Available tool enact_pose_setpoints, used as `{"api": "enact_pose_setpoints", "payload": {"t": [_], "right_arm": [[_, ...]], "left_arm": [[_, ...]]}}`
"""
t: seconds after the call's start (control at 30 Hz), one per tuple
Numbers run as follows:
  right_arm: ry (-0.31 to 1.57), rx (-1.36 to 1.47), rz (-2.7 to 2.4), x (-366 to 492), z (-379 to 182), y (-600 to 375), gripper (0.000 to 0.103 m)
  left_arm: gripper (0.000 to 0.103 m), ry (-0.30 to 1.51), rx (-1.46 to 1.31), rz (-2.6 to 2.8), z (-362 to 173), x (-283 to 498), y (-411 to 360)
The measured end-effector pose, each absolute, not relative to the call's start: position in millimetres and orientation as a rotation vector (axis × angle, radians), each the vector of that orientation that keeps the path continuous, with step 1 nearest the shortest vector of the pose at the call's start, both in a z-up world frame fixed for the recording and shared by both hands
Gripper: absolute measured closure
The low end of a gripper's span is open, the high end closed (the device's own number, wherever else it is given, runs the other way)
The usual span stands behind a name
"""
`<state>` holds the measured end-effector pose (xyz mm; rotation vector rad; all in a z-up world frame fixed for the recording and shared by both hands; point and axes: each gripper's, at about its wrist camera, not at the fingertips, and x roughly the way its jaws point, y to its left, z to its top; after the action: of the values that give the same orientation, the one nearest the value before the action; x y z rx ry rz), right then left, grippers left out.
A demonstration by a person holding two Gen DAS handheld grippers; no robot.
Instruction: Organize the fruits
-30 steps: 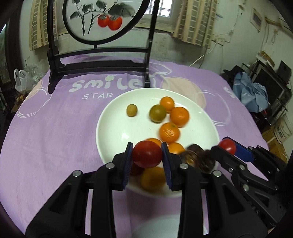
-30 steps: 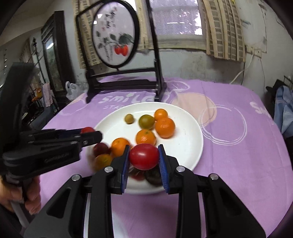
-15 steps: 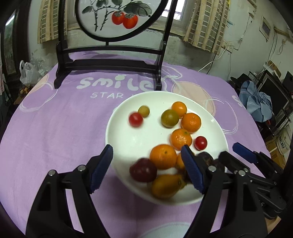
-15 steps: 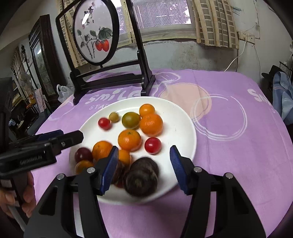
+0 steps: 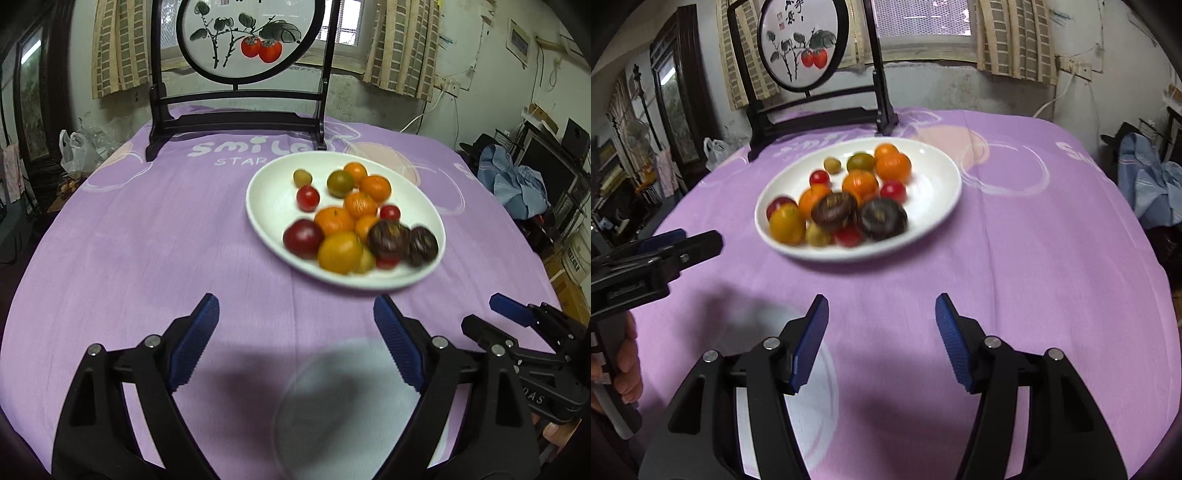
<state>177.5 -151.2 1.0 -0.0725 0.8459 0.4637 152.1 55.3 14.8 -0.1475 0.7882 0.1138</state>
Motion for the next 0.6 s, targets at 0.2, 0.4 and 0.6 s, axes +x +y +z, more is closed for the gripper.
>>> {"api": "enact_pose_setpoints", "payload": {"t": [0.2,0.4,0.6], "right_arm": [[0.844,-0.032,0.437,154,-11,-162,0.042],[0.834,-0.042,0.433,147,-19,-163,0.042],[0.775,-0.085,0.419,141,-11,-162,0.042]], "left_arm": [[0.010,0.781,-0.136,0.117,8,121,46],[0.009,0.759,-0.101,0.130,-1,109,37],[0.009,0.749,-0.094,0.121,-5,107,37]]}}
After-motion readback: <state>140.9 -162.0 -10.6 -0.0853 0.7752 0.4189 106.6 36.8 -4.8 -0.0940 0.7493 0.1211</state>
